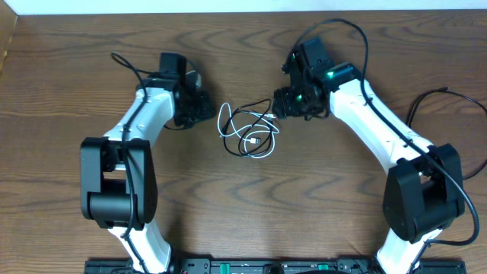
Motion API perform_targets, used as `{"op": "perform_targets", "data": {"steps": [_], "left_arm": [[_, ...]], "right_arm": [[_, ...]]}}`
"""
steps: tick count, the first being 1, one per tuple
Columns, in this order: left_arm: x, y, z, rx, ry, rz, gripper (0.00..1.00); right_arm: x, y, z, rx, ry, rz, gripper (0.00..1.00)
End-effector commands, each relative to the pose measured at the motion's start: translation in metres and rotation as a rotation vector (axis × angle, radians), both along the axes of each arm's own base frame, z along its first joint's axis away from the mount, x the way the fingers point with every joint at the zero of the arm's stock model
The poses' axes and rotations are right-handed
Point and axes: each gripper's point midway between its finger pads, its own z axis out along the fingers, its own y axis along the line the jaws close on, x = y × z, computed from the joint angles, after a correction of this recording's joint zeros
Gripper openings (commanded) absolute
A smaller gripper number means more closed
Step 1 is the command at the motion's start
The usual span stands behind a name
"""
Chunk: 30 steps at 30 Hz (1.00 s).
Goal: Untangle cables
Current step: 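Move the right gripper back down-left to the cable pile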
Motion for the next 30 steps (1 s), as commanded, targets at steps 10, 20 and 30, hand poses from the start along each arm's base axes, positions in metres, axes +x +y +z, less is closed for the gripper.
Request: {"op": "perform_targets", "data": {"steps": [10, 20, 30], "left_arm": [[-0.005, -0.010, -0.003, -0.012, 0.006, -0.022, 0.41], [-0.012, -0.009, -0.004, -0.006, 0.032, -0.032, 0.41], [-0.015, -0.014, -0.003, -0.023, 0.018, -0.108, 0.41]], "right_arm": [[-0.027, 0.018, -0.053, 0.068, 0.097, -0.134, 0.60], [-0.028, 0.094, -0.045, 0.255, -0.072, -0.017, 0.55], [-0.024, 0.107, -0.039, 0.218, -0.170, -0.008, 0.53]]}}
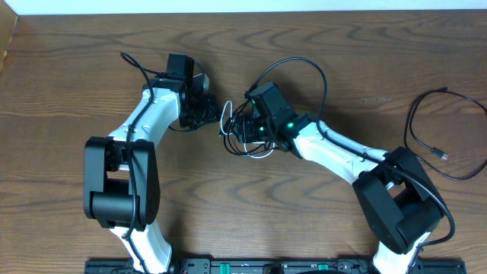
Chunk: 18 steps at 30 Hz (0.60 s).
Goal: Untangle cables
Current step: 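Move the right gripper back down-left to the cable pile, then bring the left gripper right to meet the right gripper over the cables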
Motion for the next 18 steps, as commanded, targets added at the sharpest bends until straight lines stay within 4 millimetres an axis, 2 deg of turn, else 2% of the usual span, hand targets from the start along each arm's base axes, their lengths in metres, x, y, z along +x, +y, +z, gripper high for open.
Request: {"op": "perform_targets", "data": {"steps": [1, 9, 15, 18], "left_arm": [[-0.006, -0.001, -0.003, -0.004, -0.004, -0.058, 0.41], [-0.007, -0.001, 0.000, -0.005, -0.012, -0.076, 0.41], [-0.015, -0.027, 0.016, -0.151, -0.063, -0.233, 0.41], [-0.020, -0.034, 0.020, -0.197, -0.049, -0.249, 0.41]], "right_arm": [[0.005, -0.006, -0.002, -0.019, -0.014, -0.027, 0.53], [0.006, -0.006, 0.039, 0.093, -0.062, 0.093, 0.57], [0.006, -0.033, 0.029, 0.062, 0.023, 0.055, 0.60], [0.007, -0.051, 0.022, 0.044, 0.071, 0.020, 0.62]]}}
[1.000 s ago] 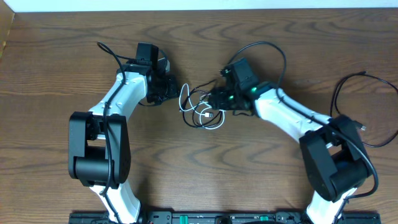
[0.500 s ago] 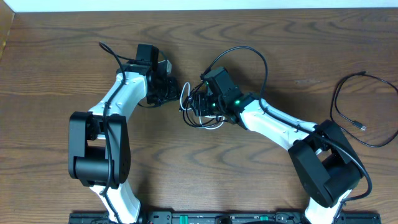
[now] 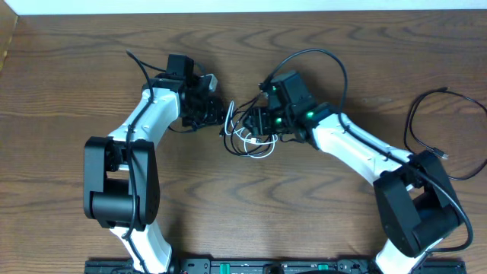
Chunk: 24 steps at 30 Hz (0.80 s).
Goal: Untangle cables
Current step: 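Bring the left gripper right to meet the right gripper over the cables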
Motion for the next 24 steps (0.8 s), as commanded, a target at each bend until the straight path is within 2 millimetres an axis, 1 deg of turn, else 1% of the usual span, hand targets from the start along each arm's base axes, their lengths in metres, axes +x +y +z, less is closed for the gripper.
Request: {"op": "perform_targets", "data": {"steps": [1, 3, 4, 7, 11, 15, 19, 24], "left_arm": [[-0.010, -0.013, 0.011, -0.091, -0.006, -0.065, 0.42], [-0.013, -0.012, 0.011, -0.092, 0.021, -0.043, 0.43], [-0.015, -0.012, 0.010, -0.093, 0.039, -0.030, 0.48], [-0.025, -0.011, 0.008, -0.091, 0.110, 0.004, 0.54], [-0.033, -0.015, 0.007, -0.088, 0.143, -0.001, 0.56], [-0.036, -0.025, 0.007, -0.089, 0.157, 0.001, 0.56], [-0.036, -0.037, 0.005, -0.071, 0.168, 0.026, 0.56], [-0.043, -0.043, -0.002, -0.001, 0.192, 0.050, 0.55]], "right_arm": [[0.002, -0.013, 0.005, 0.018, 0.019, -0.002, 0.63], [0.000, -0.019, 0.005, 0.036, 0.055, -0.004, 0.64], [-0.002, -0.021, 0.004, 0.043, 0.069, -0.001, 0.64], [-0.009, -0.030, -0.002, 0.019, 0.122, -0.014, 0.64], [-0.024, -0.039, -0.013, -0.042, 0.190, -0.024, 0.62], [-0.034, -0.046, -0.023, -0.094, 0.220, -0.035, 0.61], [-0.038, -0.049, -0.029, -0.101, 0.244, -0.054, 0.63], [-0.041, -0.054, -0.035, -0.126, 0.247, -0.064, 0.63]]}}
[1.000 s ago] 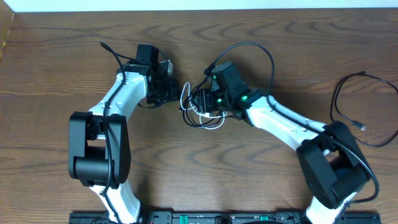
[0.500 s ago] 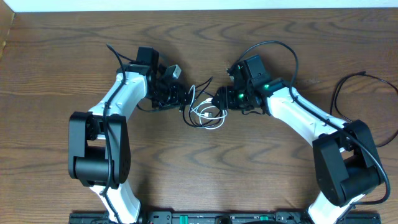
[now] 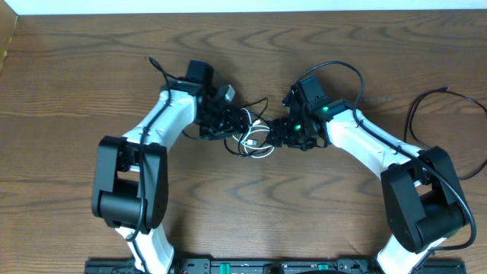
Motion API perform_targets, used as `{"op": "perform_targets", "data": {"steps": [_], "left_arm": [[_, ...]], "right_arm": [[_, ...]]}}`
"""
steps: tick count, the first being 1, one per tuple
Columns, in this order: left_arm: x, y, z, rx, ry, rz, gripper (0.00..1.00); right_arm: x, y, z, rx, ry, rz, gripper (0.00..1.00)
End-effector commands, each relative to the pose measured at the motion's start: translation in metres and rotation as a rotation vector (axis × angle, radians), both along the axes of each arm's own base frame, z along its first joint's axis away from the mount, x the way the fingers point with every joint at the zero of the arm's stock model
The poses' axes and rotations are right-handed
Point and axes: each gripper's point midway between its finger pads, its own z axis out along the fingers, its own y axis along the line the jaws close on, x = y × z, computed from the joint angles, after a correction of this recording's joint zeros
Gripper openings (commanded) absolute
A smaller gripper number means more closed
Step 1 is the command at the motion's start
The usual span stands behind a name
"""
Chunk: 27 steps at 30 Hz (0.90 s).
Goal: Untangle cables
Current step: 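Bring the left gripper right to meet the right gripper over the cables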
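A white cable (image 3: 259,146) and a thin black cable (image 3: 256,106) lie tangled together at the table's middle. My left gripper (image 3: 234,122) is down on the tangle's left side, over the white loop. On the tangle's right side is my right gripper (image 3: 277,132), touching it. A black strand arcs up between the two grippers. The wrist bodies hide both sets of fingers, so their state does not show.
A separate black cable (image 3: 417,129) curls on the wood table (image 3: 228,205) at the far right, beside the right arm's base. Each arm's own black wiring loops above its wrist.
My left gripper has moved right, onto the left side of the tangle. The right gripper has shifted a little right and nearer the front. The black strand now arcs between them.
Both grippers first stood apart from the tangle, one on each side. Then the right gripper was down in the tangle's middle, and the left had edged closer. After that the right was back at the tangle's right side. Now both flank the tangle closely.
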Motion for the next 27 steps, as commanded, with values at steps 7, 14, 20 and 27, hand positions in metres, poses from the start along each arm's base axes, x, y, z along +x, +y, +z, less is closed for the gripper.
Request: {"op": "perform_targets", "data": {"steps": [7, 14, 20, 27], "left_arm": [[-0.023, -0.015, -0.006, 0.053, 0.062, 0.002, 0.56], [-0.032, -0.014, -0.013, 0.133, 0.088, 0.015, 0.55], [-0.038, -0.020, -0.014, 0.136, 0.109, 0.024, 0.55], [-0.050, -0.031, -0.015, 0.145, 0.124, -0.012, 0.55]], "right_arm": [[-0.003, -0.001, -0.004, -0.005, -0.025, 0.000, 0.62], [-0.003, -0.001, -0.005, -0.004, -0.027, 0.001, 0.62], [-0.003, 0.000, -0.005, -0.004, -0.027, 0.001, 0.61], [-0.003, 0.000, -0.005, -0.004, -0.026, 0.001, 0.61]]}}
